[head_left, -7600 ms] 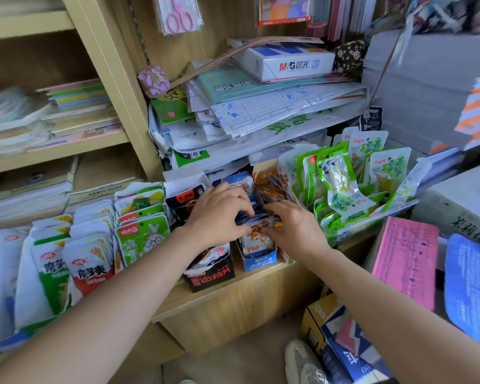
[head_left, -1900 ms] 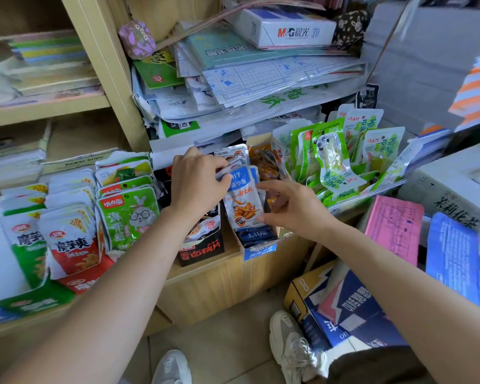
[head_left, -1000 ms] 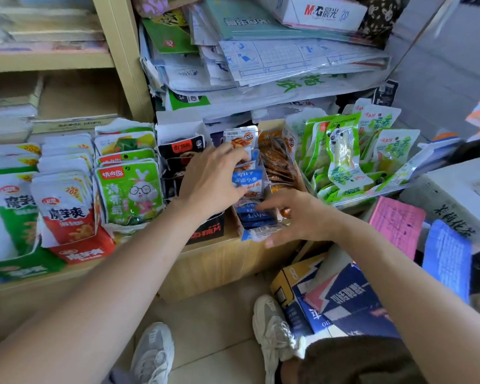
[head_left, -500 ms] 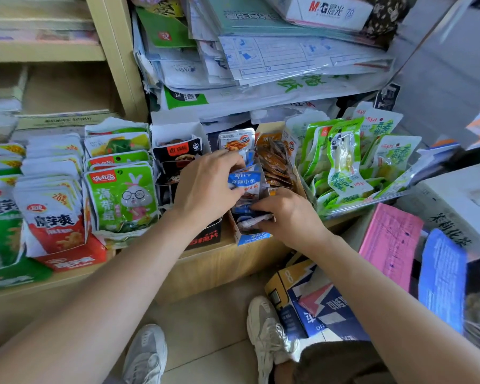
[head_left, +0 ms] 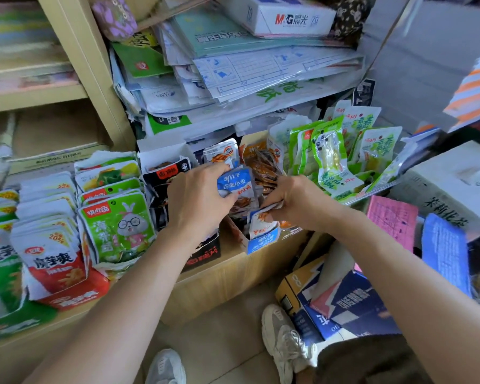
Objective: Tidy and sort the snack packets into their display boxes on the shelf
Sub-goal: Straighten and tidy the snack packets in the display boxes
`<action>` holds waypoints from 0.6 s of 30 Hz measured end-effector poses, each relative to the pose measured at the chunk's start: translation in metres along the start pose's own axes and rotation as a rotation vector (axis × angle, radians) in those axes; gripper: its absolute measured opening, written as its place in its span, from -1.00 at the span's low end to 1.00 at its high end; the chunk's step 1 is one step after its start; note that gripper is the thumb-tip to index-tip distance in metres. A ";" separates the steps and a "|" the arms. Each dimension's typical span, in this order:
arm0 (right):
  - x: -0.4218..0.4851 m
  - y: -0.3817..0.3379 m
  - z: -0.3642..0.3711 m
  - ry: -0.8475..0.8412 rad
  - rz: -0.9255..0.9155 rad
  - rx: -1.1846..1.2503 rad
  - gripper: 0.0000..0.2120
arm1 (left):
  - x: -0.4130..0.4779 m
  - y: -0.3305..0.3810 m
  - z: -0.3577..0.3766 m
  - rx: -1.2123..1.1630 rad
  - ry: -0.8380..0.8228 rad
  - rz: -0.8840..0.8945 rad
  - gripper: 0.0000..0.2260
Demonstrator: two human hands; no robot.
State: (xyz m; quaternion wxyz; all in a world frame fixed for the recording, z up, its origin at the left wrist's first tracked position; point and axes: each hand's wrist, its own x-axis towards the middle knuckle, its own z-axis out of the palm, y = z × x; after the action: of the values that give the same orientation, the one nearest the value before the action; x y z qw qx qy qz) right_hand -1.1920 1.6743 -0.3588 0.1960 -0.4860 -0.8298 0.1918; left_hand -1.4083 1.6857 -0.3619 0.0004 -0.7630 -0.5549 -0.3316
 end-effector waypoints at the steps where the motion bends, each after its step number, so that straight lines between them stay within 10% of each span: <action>1: 0.001 0.000 -0.005 -0.015 0.009 0.013 -0.80 | 0.001 0.000 0.000 0.004 0.009 0.018 -0.75; 9: 0.006 0.000 -0.007 0.014 0.060 0.006 -0.80 | 0.002 0.001 0.006 0.156 -0.166 0.125 -0.73; 18: 0.003 0.002 0.014 0.197 0.100 -0.066 -0.70 | 0.011 -0.017 -0.015 -0.250 -0.434 -0.009 -0.63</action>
State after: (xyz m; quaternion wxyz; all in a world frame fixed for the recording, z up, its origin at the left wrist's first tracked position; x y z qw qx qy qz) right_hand -1.1987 1.6759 -0.3712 0.2509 -0.5495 -0.7870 0.1253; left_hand -1.4279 1.6963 -0.3509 -0.2149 -0.8079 -0.5002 -0.2259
